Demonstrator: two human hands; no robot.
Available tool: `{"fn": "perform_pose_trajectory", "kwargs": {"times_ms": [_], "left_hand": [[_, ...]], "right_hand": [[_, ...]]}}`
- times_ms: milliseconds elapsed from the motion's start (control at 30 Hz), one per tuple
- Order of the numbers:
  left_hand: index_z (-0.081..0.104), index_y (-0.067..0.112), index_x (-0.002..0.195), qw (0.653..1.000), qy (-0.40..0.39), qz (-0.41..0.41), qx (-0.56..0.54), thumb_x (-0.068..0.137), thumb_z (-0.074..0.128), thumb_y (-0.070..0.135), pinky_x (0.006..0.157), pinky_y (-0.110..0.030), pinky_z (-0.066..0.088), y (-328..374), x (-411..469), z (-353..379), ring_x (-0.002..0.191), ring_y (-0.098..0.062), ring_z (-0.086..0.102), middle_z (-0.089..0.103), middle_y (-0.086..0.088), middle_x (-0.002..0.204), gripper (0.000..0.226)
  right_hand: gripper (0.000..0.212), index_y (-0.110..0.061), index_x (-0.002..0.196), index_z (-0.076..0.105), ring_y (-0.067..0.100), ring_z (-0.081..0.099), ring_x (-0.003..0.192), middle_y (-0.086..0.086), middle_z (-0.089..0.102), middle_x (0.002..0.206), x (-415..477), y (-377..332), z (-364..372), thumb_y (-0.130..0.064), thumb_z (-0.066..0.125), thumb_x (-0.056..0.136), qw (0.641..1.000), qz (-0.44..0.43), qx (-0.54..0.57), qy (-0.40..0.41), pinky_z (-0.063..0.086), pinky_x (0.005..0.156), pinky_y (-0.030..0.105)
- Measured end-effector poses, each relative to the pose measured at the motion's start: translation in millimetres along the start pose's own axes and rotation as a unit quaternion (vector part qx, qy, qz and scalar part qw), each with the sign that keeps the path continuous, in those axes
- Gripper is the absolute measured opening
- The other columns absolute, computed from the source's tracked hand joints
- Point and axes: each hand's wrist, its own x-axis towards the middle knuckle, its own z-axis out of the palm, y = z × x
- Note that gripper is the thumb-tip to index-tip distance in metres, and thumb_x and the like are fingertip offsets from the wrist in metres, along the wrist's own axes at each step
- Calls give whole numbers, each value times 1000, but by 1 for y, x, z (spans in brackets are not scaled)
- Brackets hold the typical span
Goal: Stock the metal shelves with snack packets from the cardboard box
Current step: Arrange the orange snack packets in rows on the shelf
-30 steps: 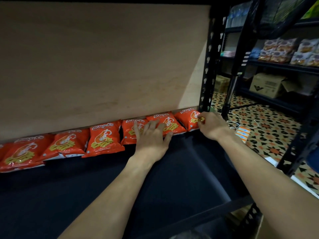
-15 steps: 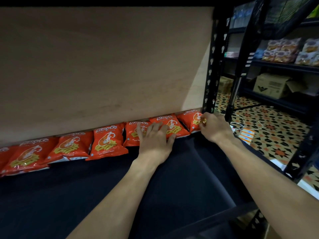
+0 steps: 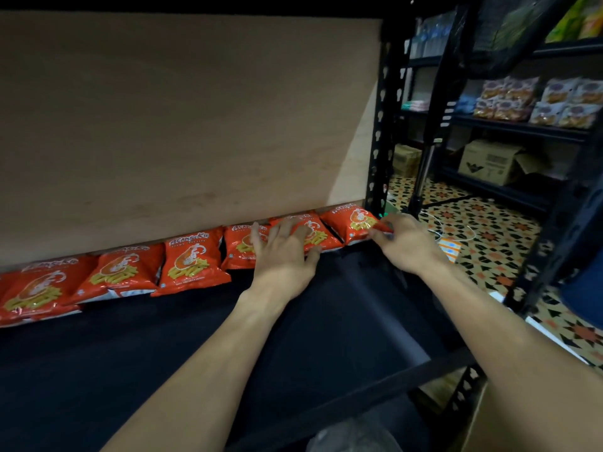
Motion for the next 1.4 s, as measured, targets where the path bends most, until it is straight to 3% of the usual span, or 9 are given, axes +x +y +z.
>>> {"fn": "perform_pose_trajectory", "kwargs": {"times_ms": [133,300,533,633,767,867,1033,1233,1400], "left_hand": [[57,23,132,999,18,33,-37,97,50,41,117,-44,-5,8,-7,-5,138,-19,35,45,2,146,40],[66,17,120,981,-7,100,-164,94,61,32,100,-33,44,37,-36,-19,113,-20,61,66,-1,121,30],[69,19,114,922,-82,207,-315,92,66,25,87,-9,41,118,-128,-7,101,-1,61,64,11,117,22],[69,19,113,894,-142,235,-356,92,65,26,88,-13,46,147,-161,17,99,0,62,66,11,113,22],[67,18,117,872,-277,265,-305,94,61,33,94,-28,48,181,-201,68,102,-6,62,66,6,112,28],[65,16,122,857,-365,264,-250,95,61,31,89,-23,48,195,-218,100,105,-6,60,65,4,117,31],[62,13,125,821,-482,260,-163,97,58,32,82,-20,41,215,-229,155,109,-16,60,65,-1,121,34],[59,12,126,789,-552,257,-86,97,57,34,85,-27,46,233,-233,217,110,-24,61,66,-8,121,37],[61,14,119,779,-552,295,-36,96,56,39,95,-37,47,241,-235,258,116,-27,57,64,-7,122,35]], "right_hand": [[43,-16,129,61,33,52,125,14,57,132,-31,10,-19,-44,58,96,1000,-10,-2,-6,45,100,38],[46,-16,133,59,26,51,127,8,56,137,-90,28,-49,-45,54,98,1000,-16,-5,0,39,99,31],[37,-18,124,64,16,51,121,3,57,125,-200,64,-69,-40,60,95,1000,-16,13,22,31,97,18],[35,-17,124,63,14,49,120,4,57,123,-252,93,-68,-37,60,96,1000,26,12,-1,27,89,11],[47,-17,136,56,21,48,126,5,52,133,-325,158,-54,-42,58,97,987,141,-21,-68,35,105,27],[46,-20,133,56,26,51,122,6,52,128,-365,199,-40,-47,56,96,971,207,-39,-109,42,104,42],[39,-19,122,62,32,57,114,11,58,122,-402,269,-15,-45,60,93,929,310,-59,-192,46,99,41],[31,-15,105,68,31,61,111,12,67,116,-406,334,18,-39,61,87,889,372,-60,-259,50,92,39],[46,-11,134,48,37,49,124,17,49,131,-374,358,41,-24,59,92,900,376,-80,-205,43,103,42]]}}
